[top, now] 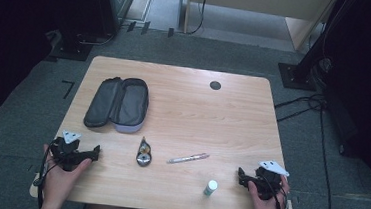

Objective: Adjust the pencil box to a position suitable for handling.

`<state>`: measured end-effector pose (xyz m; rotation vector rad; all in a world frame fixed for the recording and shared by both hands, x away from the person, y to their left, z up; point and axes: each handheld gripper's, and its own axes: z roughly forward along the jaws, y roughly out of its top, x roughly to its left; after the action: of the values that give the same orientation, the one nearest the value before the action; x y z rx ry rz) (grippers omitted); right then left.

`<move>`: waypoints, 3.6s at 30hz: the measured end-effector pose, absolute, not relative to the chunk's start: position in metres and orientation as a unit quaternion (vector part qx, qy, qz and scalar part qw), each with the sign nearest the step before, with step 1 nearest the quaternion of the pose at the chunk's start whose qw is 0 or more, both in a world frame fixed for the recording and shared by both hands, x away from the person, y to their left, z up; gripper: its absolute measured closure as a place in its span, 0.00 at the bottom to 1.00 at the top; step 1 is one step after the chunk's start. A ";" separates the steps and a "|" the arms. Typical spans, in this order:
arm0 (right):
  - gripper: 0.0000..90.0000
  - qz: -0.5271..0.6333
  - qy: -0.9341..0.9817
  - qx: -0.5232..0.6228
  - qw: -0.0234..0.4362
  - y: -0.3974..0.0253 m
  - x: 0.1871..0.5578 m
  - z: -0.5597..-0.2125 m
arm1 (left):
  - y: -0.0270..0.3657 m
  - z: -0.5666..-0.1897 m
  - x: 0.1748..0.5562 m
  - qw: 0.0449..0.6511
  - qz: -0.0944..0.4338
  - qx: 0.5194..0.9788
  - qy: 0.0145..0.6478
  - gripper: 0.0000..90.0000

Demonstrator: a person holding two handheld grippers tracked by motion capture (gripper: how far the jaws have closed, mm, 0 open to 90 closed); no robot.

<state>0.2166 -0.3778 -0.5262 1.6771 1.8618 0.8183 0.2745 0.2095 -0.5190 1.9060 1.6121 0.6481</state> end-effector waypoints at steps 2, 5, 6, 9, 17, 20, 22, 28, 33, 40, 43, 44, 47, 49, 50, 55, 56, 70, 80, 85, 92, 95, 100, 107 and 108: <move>0.05 0.301 0.684 0.616 0.250 -0.378 0.217 -0.526 | 0.209 -0.519 0.275 0.278 0.242 0.709 0.601 0.00; 0.05 0.301 0.684 0.616 0.250 -0.378 0.217 -0.526 | 0.210 -0.519 0.274 0.279 0.241 0.712 0.598 0.00; 0.05 0.300 0.684 0.616 0.250 -0.378 0.217 -0.526 | 0.210 -0.519 0.274 0.280 0.240 0.711 0.598 0.00; 0.05 0.301 0.684 0.616 0.250 -0.378 0.217 -0.526 | 0.212 -0.518 0.271 0.274 0.243 0.705 0.607 0.00; 0.05 0.301 0.684 0.616 0.250 -0.378 0.217 -0.526 | 0.217 -0.510 0.267 0.290 0.259 0.667 0.635 0.16; 0.05 0.301 0.684 0.616 0.250 -0.378 0.217 -0.526 | 0.216 -0.505 0.267 0.311 0.254 0.657 0.638 0.18; 0.05 0.300 0.684 0.616 0.250 -0.378 0.217 -0.526 | 0.213 -0.500 0.267 0.330 0.250 0.647 0.641 0.25; 0.05 0.301 0.684 0.616 0.250 -0.378 0.217 -0.526 | 0.207 -0.486 0.272 0.376 0.218 0.605 0.667 0.29; 0.05 0.301 0.684 0.616 0.250 -0.378 0.217 -0.526 | 0.198 -0.479 0.281 0.376 0.212 0.597 0.676 0.40; 0.05 0.301 0.684 0.616 0.250 -0.378 0.217 -0.526 | 0.175 -0.480 0.288 0.384 0.187 0.609 0.669 0.52; 0.05 0.301 0.684 0.616 0.250 -0.378 0.217 -0.526 | 0.167 -0.482 0.294 0.383 0.173 0.609 0.672 0.51; 0.05 0.301 0.684 0.616 0.250 -0.378 0.217 -0.526 | 0.165 -0.482 0.296 0.385 0.168 0.606 0.676 0.51; 0.05 0.301 0.684 0.616 0.250 -0.378 0.217 -0.526 | 0.160 -0.483 0.304 0.387 0.160 0.596 0.685 0.48; 0.05 0.301 0.684 0.616 0.250 -0.378 0.217 -0.526 | 0.157 -0.483 0.309 0.385 0.160 0.582 0.698 0.45; 0.05 0.301 0.684 0.616 0.250 -0.378 0.217 -0.526 | 0.156 -0.483 0.311 0.384 0.160 0.576 0.703 0.42; 0.05 0.301 0.684 0.616 0.250 -0.378 0.217 -0.526 | 0.149 -0.482 0.320 0.382 0.169 0.551 0.723 0.33; 0.05 0.301 0.684 0.616 0.250 -0.378 0.217 -0.526 | 0.148 -0.482 0.322 0.378 0.175 0.548 0.725 0.32; 0.05 0.302 0.683 0.616 0.250 -0.378 0.217 -0.526 | 0.130 -0.481 0.342 0.328 0.192 0.534 0.756 0.30; 0.05 0.302 0.684 0.615 0.250 -0.378 0.217 -0.526 | 0.114 -0.484 0.338 0.313 0.202 0.541 0.754 0.35; 0.05 0.302 0.684 0.615 0.251 -0.378 0.217 -0.526 | 0.118 -0.488 0.339 0.301 0.211 0.541 0.756 0.34; 0.05 0.302 0.684 0.616 0.250 -0.378 0.217 -0.526 | 0.139 -0.491 0.343 0.290 0.219 0.534 0.763 0.34; 0.05 0.302 0.684 0.615 0.250 -0.378 0.217 -0.526 | 0.149 -0.493 0.346 0.286 0.219 0.529 0.768 0.34; 0.05 0.302 0.684 0.615 0.250 -0.378 0.217 -0.526 | 0.161 -0.494 0.348 0.279 0.225 0.529 0.769 0.35; 0.05 0.302 0.684 0.615 0.251 -0.378 0.217 -0.526 | 0.176 -0.492 0.351 0.276 0.234 0.523 0.772 0.35; 0.05 0.302 0.684 0.615 0.251 -0.378 0.217 -0.526 | 0.178 -0.491 0.350 0.279 0.232 0.519 0.774 0.36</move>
<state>0.2165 -0.3777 -0.5263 1.6749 1.8614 0.8210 0.3501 0.1782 -0.4911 1.3937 2.0763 0.6226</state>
